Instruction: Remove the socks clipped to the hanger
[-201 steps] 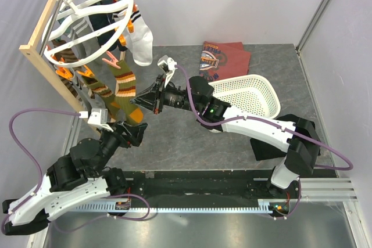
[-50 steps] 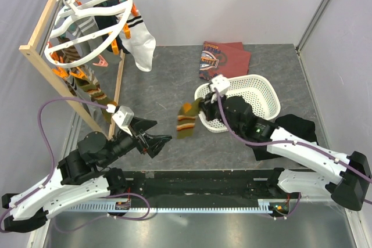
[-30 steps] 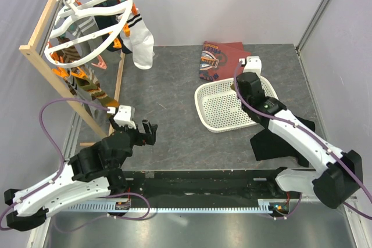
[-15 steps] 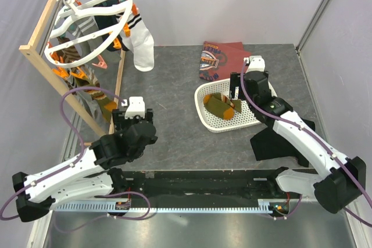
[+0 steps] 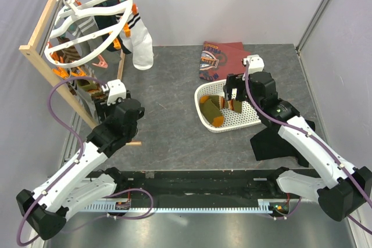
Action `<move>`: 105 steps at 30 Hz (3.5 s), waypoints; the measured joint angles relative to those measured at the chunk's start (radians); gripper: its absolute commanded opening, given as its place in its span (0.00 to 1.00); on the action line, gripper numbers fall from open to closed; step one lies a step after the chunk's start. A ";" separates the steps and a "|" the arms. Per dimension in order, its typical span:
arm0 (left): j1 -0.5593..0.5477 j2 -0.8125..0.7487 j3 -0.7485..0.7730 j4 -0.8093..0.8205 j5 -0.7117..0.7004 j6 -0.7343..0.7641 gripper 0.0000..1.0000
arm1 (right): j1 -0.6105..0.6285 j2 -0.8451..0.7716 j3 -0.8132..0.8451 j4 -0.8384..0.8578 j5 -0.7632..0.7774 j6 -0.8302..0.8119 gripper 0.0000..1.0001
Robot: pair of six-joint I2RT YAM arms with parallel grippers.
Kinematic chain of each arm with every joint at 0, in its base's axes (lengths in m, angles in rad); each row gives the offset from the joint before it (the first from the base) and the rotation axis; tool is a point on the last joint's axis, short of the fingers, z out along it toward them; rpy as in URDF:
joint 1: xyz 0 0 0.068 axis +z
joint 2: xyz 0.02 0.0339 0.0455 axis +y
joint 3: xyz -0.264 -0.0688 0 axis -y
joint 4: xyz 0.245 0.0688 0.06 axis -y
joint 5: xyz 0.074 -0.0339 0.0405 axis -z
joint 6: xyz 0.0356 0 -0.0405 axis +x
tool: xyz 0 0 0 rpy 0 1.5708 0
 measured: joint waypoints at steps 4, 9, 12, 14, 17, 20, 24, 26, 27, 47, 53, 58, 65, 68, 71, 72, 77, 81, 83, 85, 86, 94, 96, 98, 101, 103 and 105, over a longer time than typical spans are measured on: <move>0.087 0.029 -0.006 0.114 0.060 0.089 0.41 | 0.000 0.000 0.000 0.011 -0.045 -0.002 0.91; 0.135 0.061 -0.005 0.182 0.141 0.160 0.02 | 0.000 0.000 0.002 0.019 -0.107 0.003 0.87; 0.135 0.044 -0.005 0.182 0.226 0.167 0.01 | 0.001 0.000 0.016 0.018 -0.143 0.013 0.84; 0.135 0.011 -0.005 0.179 0.314 0.167 0.02 | 0.002 0.002 0.042 0.016 -0.160 0.031 0.82; 0.135 -0.060 -0.005 0.174 0.477 0.164 0.02 | 0.006 0.013 0.116 0.018 -0.172 0.069 0.80; 0.135 -0.119 -0.005 0.167 0.640 0.151 0.02 | 0.021 0.037 0.214 0.038 -0.182 0.114 0.76; 0.135 -0.139 -0.005 0.150 0.827 0.135 0.02 | 0.103 0.093 0.338 0.070 -0.180 0.142 0.73; 0.135 -0.139 -0.005 0.146 0.898 0.132 0.02 | 0.164 0.142 0.415 0.066 -0.166 0.142 0.72; 0.135 -0.140 -0.005 0.143 0.923 0.130 0.02 | 0.204 0.173 0.460 0.068 -0.151 0.142 0.71; 0.135 -0.156 0.077 0.106 1.251 0.004 0.02 | 0.465 0.151 -0.030 0.531 -0.384 -0.135 0.88; 0.135 -0.147 0.108 0.084 1.262 -0.045 0.02 | 0.515 0.222 -0.049 0.650 -0.379 -0.208 0.88; 0.135 -0.131 0.120 0.071 1.265 -0.073 0.02 | 0.570 0.333 -0.042 0.730 -0.340 -0.246 0.88; 0.135 -0.125 0.122 0.066 1.265 -0.091 0.04 | 0.600 0.478 -0.016 0.852 -0.190 -0.276 0.64; 0.135 -0.122 0.128 0.064 1.265 -0.095 0.23 | 0.600 0.516 -0.005 0.911 -0.129 -0.278 0.02; 0.136 -0.121 0.129 0.068 1.254 -0.092 0.58 | 0.600 0.550 0.010 0.972 -0.075 -0.269 0.00; 0.135 -0.121 0.129 0.068 1.248 -0.089 0.66 | 0.600 0.558 0.010 0.990 -0.060 -0.262 0.00; 0.135 -0.124 0.140 0.050 1.166 -0.081 0.76 | 0.600 0.575 0.010 1.041 -0.034 -0.243 0.00; 0.135 -0.113 0.200 0.006 1.097 -0.060 0.80 | 0.600 0.579 0.011 1.060 -0.031 -0.232 0.00; 0.135 -0.093 0.253 -0.015 1.058 -0.050 0.79 | 0.600 0.587 0.012 1.065 -0.031 -0.230 0.00; 0.135 -0.076 0.305 -0.036 1.011 -0.049 0.77 | 0.600 0.595 0.016 1.065 -0.037 -0.225 0.00; 0.135 -0.072 0.322 -0.042 0.995 -0.049 0.77 | 0.600 0.599 0.019 1.062 -0.041 -0.220 0.00; 0.135 -0.073 0.393 -0.107 0.795 -0.060 0.74 | 0.600 0.614 0.066 1.018 -0.070 -0.204 0.00; 0.135 -0.055 0.439 -0.125 0.742 -0.073 0.75 | 0.600 0.615 0.072 1.006 -0.084 -0.204 0.00; 0.134 -0.032 0.491 -0.133 0.698 -0.078 0.75 | 0.600 0.615 0.073 0.993 -0.095 -0.204 0.00; 0.113 -0.005 0.547 -0.135 0.644 -0.083 0.75 | 0.600 0.615 0.076 0.971 -0.108 -0.204 0.00; 0.091 0.018 0.584 -0.141 0.621 -0.085 0.73 | 0.600 0.621 0.092 0.954 -0.112 -0.204 0.00; 0.082 0.045 0.624 -0.145 0.600 -0.086 0.73 | 0.600 0.634 0.121 0.935 -0.114 -0.204 0.00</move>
